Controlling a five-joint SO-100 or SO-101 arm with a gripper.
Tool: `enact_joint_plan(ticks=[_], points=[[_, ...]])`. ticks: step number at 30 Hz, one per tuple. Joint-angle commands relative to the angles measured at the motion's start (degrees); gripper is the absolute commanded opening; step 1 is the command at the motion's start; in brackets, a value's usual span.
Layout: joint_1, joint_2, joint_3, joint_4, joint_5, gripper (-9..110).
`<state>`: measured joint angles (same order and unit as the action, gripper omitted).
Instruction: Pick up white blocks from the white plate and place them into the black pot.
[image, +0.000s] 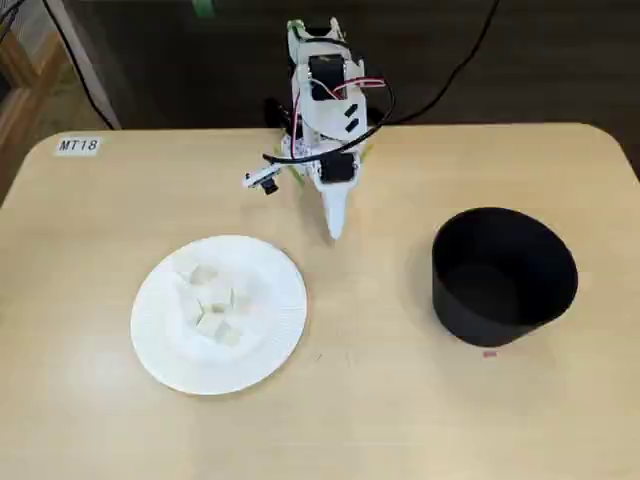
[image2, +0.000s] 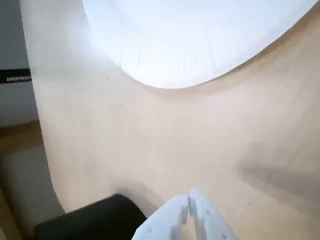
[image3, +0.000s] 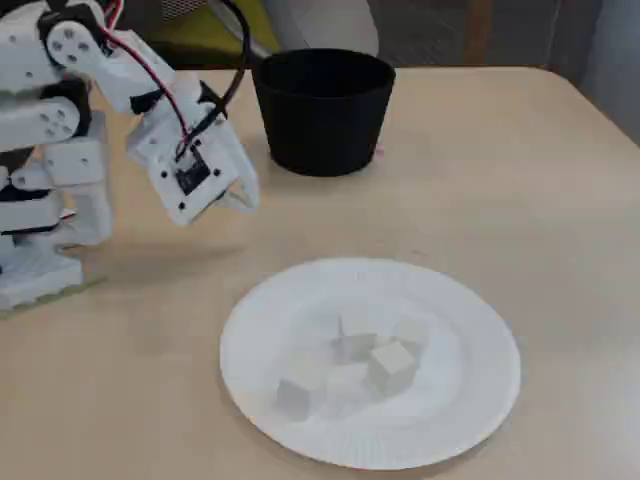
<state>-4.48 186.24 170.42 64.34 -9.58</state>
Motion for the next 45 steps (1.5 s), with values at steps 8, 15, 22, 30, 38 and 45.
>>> enact_joint_plan(ticks=[8, 15, 22, 30, 38, 45], points=[[4.57, -38.76, -35.6, -5.89, 4.04, -2], [4.66, -39.2, -36.91, -4.57, 2.9, -2], [11.34, -51.06, -49.83, 5.62, -0.97, -2], [30.59, -69.35, -70.58, 19.42, -6.59, -2], [41.4, -78.31, -75.23, 22.24, -5.45, -2], [43.15, -85.61, -76.38, 20.57, -3.78, 8]])
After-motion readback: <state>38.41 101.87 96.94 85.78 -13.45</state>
